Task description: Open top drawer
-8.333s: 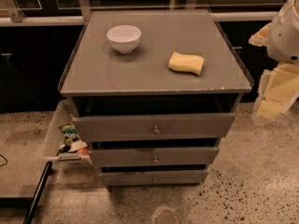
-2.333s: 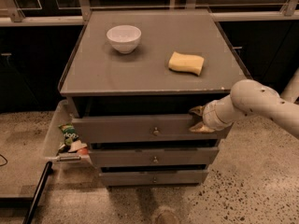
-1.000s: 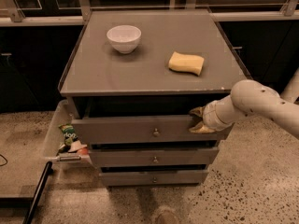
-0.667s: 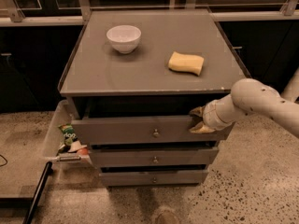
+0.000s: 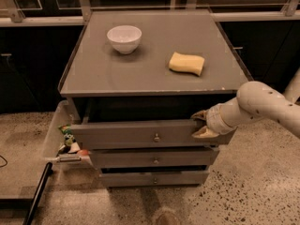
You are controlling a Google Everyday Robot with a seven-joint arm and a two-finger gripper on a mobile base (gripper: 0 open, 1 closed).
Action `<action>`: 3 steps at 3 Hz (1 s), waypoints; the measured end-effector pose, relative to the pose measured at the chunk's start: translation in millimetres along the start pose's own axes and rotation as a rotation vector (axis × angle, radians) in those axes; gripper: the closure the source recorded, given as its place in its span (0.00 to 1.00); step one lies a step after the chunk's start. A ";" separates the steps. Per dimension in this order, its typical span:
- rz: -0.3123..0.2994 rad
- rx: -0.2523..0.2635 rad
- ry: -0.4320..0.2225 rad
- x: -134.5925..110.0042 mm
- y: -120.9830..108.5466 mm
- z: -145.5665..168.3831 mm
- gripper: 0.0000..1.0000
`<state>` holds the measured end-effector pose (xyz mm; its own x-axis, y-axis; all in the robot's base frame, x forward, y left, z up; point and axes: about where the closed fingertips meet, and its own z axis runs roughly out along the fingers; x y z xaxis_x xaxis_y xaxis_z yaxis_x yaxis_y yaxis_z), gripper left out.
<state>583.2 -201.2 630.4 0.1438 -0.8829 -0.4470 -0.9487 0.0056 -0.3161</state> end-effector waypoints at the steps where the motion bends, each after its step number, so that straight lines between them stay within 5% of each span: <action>1: 0.000 0.000 0.000 -1.0 -0.8 -1.8 0.86; 2: 0.001 -0.006 -0.005 -1.3 1.7 -4.4 1.00; 3: -0.008 -0.016 -0.016 -7.2 8.0 -8.8 1.00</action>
Offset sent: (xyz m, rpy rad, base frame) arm -0.0587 -0.0237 0.0098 0.0570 0.0656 0.0439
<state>572.1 -199.0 638.5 0.1562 -0.8751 -0.4581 -0.9519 -0.0097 -0.3063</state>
